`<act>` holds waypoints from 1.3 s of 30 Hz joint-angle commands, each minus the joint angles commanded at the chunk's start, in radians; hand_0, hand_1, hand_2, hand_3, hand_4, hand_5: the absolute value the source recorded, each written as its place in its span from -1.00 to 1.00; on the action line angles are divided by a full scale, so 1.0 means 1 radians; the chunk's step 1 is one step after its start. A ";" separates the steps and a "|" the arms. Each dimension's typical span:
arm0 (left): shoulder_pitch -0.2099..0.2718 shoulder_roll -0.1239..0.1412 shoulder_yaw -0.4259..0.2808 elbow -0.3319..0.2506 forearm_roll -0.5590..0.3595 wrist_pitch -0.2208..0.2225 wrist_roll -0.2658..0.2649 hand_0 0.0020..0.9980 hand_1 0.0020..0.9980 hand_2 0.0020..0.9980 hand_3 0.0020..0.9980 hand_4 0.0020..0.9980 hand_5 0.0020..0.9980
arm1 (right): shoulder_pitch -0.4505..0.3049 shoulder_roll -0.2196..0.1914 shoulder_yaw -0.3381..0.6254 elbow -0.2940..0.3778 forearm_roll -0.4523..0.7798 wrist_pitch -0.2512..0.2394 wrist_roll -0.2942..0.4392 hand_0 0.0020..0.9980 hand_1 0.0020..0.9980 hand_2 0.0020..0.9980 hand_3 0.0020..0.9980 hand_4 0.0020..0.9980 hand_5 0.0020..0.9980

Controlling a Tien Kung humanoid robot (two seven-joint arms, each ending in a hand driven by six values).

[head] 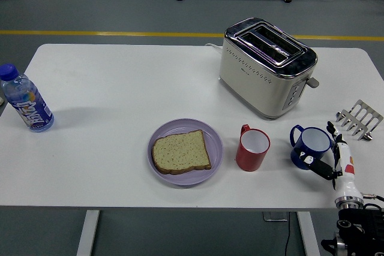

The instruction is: Pick up the cup,pour liquid into bread,place the cup on the desk

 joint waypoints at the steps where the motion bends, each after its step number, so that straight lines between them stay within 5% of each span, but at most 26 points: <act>1: 0.000 0.000 0.000 0.000 0.000 0.000 0.000 0.36 0.36 0.38 0.08 -0.50 1.00 | 0.001 0.000 -0.001 -0.001 0.003 -0.001 0.002 0.81 0.60 0.78 0.77 1.00 -0.75; 39: -0.002 0.000 0.003 -0.001 -0.005 0.000 -0.002 0.36 0.36 0.38 0.08 -0.50 1.00 | 0.012 0.003 -0.016 -0.026 0.037 -0.006 0.008 0.66 0.39 0.52 0.56 1.00 -0.77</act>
